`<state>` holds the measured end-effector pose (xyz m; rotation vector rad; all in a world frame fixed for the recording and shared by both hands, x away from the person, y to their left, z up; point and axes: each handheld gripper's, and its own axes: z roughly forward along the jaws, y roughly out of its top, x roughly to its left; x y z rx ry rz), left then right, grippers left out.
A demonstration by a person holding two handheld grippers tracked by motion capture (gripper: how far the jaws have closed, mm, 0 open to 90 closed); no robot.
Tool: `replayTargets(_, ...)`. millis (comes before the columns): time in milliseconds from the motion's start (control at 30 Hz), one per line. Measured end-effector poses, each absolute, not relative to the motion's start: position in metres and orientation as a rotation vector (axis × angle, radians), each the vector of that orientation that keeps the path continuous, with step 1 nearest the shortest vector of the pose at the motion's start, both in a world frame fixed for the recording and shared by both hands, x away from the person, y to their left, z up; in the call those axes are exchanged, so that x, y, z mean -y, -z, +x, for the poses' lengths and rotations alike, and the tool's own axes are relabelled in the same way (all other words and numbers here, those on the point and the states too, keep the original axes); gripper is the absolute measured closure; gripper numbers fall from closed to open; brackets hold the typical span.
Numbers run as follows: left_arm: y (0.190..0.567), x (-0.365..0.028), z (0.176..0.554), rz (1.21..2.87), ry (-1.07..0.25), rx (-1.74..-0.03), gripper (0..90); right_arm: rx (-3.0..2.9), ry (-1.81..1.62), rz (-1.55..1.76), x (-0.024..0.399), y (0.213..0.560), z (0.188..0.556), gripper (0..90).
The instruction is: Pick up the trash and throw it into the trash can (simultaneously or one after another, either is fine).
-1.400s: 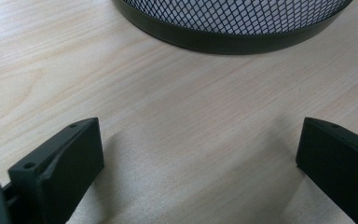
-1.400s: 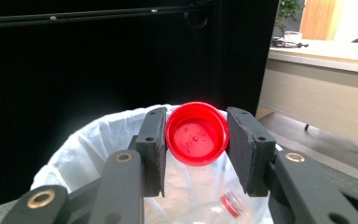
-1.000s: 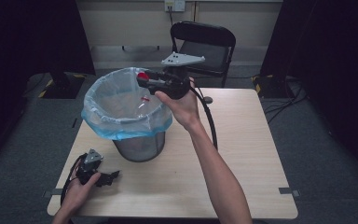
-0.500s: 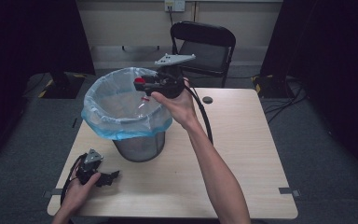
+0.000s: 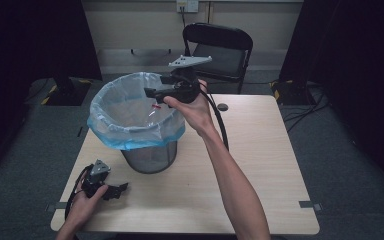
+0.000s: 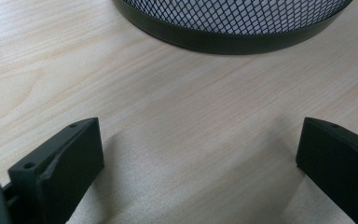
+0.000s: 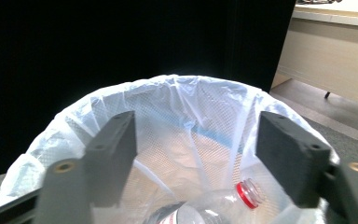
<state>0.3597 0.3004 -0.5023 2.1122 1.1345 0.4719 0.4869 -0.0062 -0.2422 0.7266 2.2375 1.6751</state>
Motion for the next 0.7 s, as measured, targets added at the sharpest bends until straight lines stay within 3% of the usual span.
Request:
replayTargets(167,0.502,-0.3,0.36,2.112,-0.472,-1.135,0.1,-2.225,-1.663,0.745,0.012,0.24,0.488,19.0)
replayTargets(500,0.502,-0.3,0.36,2.112,-0.472,-1.134,0.1,-2.192,-1.62,0.79,0.025,0.239,0.488,17.6)
replayTargets(700,0.502,-0.3,0.36,2.112,-0.472,-1.135,0.1,-2.15,-1.599,0.808,0.035,0.239,0.487,23.3)
